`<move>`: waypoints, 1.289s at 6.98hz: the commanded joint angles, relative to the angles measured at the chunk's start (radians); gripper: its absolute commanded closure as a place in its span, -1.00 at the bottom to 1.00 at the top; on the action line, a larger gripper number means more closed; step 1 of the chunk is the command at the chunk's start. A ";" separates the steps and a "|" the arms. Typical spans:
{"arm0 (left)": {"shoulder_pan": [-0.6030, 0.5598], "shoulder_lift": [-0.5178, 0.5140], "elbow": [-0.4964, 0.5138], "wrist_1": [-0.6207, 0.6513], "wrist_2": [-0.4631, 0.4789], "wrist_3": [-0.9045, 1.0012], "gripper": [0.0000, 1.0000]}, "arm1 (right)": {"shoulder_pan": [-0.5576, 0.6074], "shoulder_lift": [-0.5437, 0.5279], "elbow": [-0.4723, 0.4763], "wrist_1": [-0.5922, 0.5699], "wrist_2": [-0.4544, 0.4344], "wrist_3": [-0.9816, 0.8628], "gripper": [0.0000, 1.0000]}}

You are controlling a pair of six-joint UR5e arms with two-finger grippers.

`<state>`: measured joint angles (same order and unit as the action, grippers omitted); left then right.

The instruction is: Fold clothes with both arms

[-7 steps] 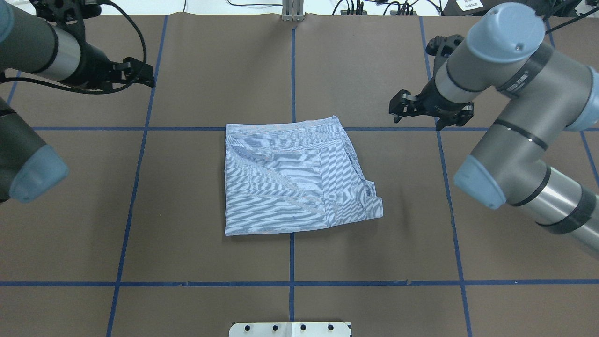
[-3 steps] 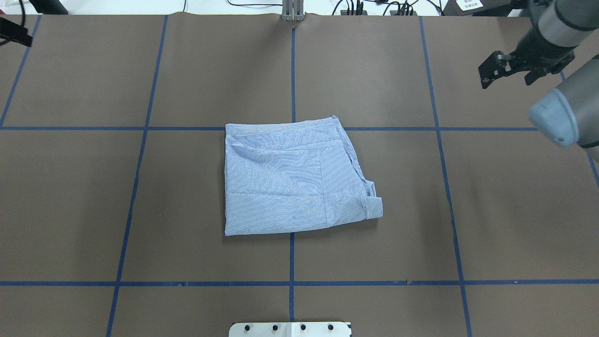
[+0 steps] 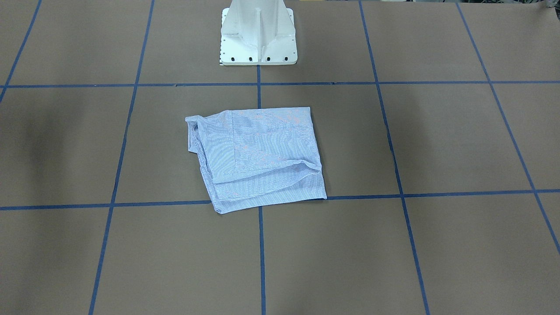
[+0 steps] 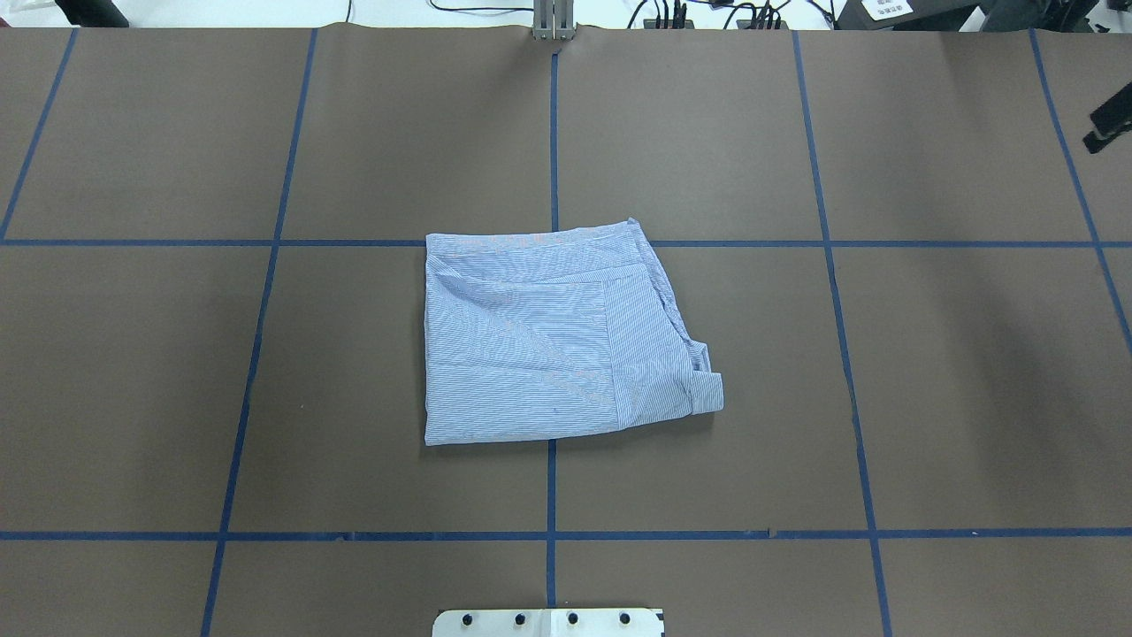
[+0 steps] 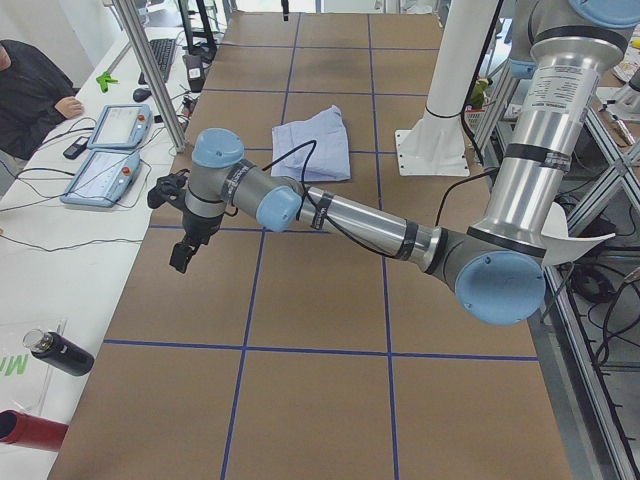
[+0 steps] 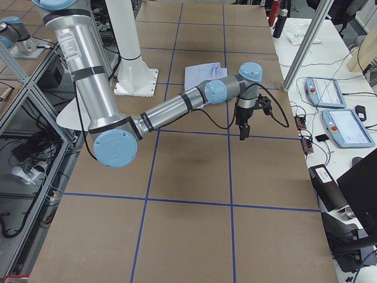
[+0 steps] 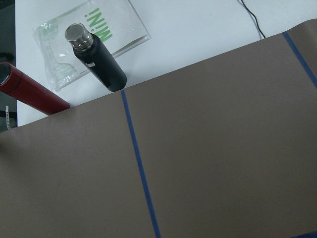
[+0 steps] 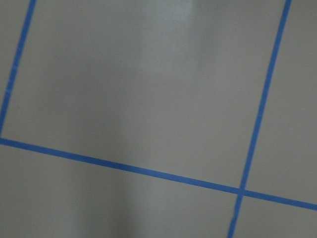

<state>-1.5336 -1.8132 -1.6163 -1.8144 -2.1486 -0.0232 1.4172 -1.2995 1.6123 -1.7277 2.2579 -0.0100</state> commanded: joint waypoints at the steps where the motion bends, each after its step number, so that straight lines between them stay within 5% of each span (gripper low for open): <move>1: -0.068 0.041 0.001 0.003 -0.008 0.170 -0.99 | 0.122 -0.067 -0.035 0.000 0.040 -0.125 -1.00; 2: -0.069 0.082 0.001 -0.012 -0.026 0.172 -0.98 | 0.140 -0.107 -0.040 0.003 0.110 -0.120 -1.00; 6: -0.066 0.225 0.098 -0.097 -0.051 0.189 -0.99 | 0.149 -0.190 -0.025 0.007 0.089 -0.127 -1.00; 9: -0.062 0.209 0.020 0.157 -0.063 0.174 -0.98 | 0.147 -0.199 -0.023 0.005 0.084 -0.120 -1.00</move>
<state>-1.5970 -1.5912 -1.5485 -1.7861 -2.2094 0.1583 1.5647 -1.4964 1.5872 -1.7221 2.3401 -0.1327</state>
